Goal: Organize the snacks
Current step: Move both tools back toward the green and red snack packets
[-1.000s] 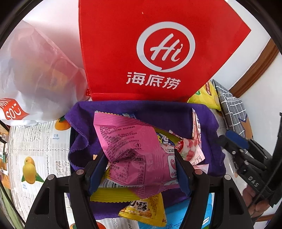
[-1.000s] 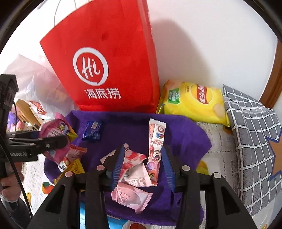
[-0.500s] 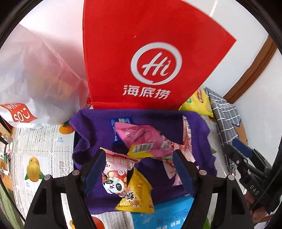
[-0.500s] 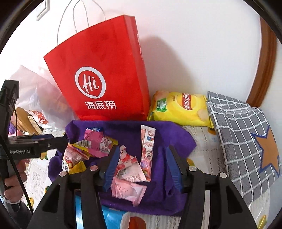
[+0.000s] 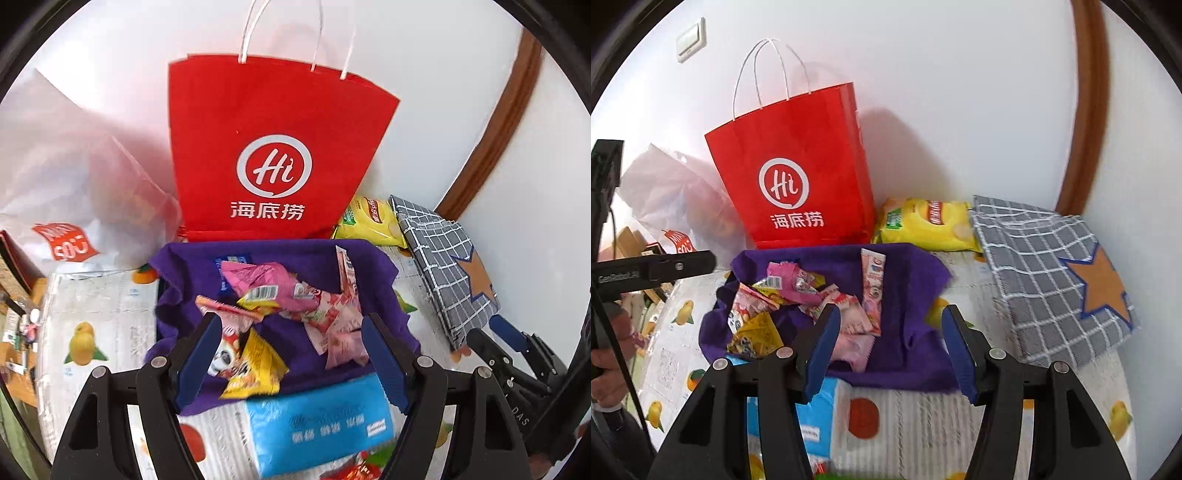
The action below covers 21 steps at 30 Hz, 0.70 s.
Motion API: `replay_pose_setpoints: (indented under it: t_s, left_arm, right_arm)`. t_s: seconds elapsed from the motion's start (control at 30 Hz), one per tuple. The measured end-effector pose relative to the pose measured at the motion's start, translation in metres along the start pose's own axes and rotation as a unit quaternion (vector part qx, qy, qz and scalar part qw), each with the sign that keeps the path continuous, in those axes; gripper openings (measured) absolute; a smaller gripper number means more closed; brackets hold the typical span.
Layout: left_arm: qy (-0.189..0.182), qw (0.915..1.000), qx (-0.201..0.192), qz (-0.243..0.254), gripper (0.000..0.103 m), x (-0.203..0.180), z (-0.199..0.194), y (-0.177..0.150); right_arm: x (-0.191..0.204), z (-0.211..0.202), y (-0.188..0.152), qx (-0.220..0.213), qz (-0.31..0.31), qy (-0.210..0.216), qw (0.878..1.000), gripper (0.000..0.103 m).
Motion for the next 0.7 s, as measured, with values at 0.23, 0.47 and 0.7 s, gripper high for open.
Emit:
replay_pose_setpoints:
  t_s: [0.23, 0.47, 0.7]
  left_arm:
    - [0.017, 0.9998, -0.012, 0.007, 0.077, 0.002, -0.033, -0.033]
    - [0.012, 0.9999, -0.004, 0.006, 0.076, 0.015, -0.048, -0.070]
    - [0.020, 0.9997, 0.009, -0.008, 0.076, 0.031, -0.054, -0.099]
  right_arm:
    - [0.005, -0.016, -0.032, 0.034, 0.012, 0.019, 0.999, 0.057]
    - [0.025, -0.033, -0.065, 0.045, -0.005, 0.050, 0.998, 0.057]
    - [0.038, -0.035, -0.102, 0.072, -0.016, 0.075, 0.994, 0.057]
Point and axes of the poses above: each gripper's, at about its wrist camera, not at the fingertips, and z roughly the way its jaws point, x to its left, y to its top, the point moved 3 cm from there along z, roughly the way its jaws point, and after that the axes turned 3 degrees about -x, right-handed, at the moved point
